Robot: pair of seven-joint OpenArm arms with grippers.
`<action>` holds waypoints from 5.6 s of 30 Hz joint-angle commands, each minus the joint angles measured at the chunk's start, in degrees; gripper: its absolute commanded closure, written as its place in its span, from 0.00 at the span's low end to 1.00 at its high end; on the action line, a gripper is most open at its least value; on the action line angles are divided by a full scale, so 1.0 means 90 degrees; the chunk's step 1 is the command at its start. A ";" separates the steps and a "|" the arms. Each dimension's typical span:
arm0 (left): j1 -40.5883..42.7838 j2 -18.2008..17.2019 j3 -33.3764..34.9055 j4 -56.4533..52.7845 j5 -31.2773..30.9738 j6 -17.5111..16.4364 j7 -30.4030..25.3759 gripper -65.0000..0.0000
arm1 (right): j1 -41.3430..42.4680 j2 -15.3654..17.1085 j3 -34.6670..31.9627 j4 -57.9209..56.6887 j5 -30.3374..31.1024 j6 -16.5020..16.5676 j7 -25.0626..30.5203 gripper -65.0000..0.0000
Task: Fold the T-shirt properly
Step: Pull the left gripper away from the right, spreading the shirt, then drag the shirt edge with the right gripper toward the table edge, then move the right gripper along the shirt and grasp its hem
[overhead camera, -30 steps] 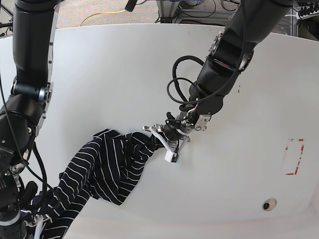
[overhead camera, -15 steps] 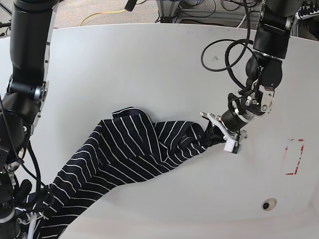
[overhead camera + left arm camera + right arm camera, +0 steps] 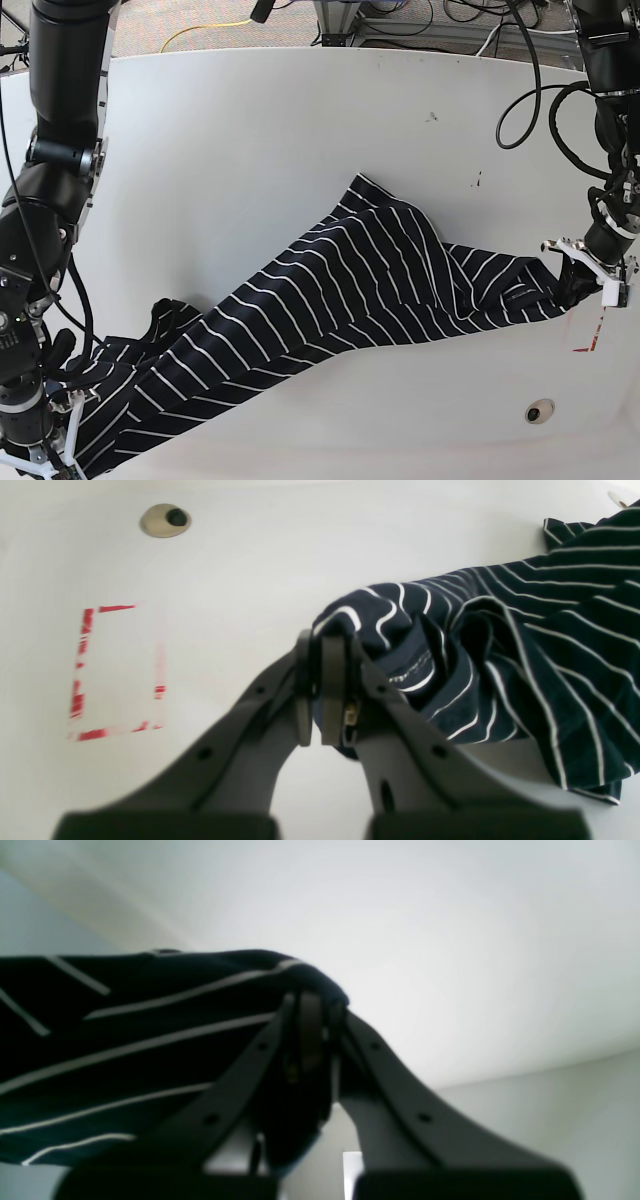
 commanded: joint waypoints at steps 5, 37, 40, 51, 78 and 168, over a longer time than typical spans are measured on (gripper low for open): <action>-0.0151 -0.0183 -0.0679 -0.0066 0.0067 -0.0025 0.0197 1.00 | -0.0492 -0.0127 0.0659 0.0365 -0.0099 -0.0062 0.0065 1.00; -0.1743 -0.0457 -0.1226 0.0344 0.0858 -0.0025 0.1388 1.00 | -0.1400 -0.0625 0.1529 0.0306 -0.0099 -0.0062 0.0231 1.00; -0.2436 -0.0457 -0.1226 0.0344 0.0858 -0.0025 0.1642 1.00 | -0.0892 -0.0390 0.1177 0.0306 -0.0099 -0.0062 0.0123 1.00; -0.3579 -0.0515 -0.1197 0.0119 0.0858 -0.0054 0.1672 1.00 | 0.0007 -0.0166 0.0855 0.0345 -0.0099 -0.0062 -0.0649 1.00; 0.0230 -0.0457 -0.2525 0.0109 0.0858 -0.0786 0.1672 1.00 | -0.4555 -0.1690 0.3531 0.0648 -0.0050 -0.0062 -0.0600 1.00; 0.1930 -0.0310 -0.2828 -0.0008 0.0858 -0.1128 0.1662 1.00 | -0.2113 -0.1211 0.2261 -0.5984 0.2167 -0.0062 0.1930 0.29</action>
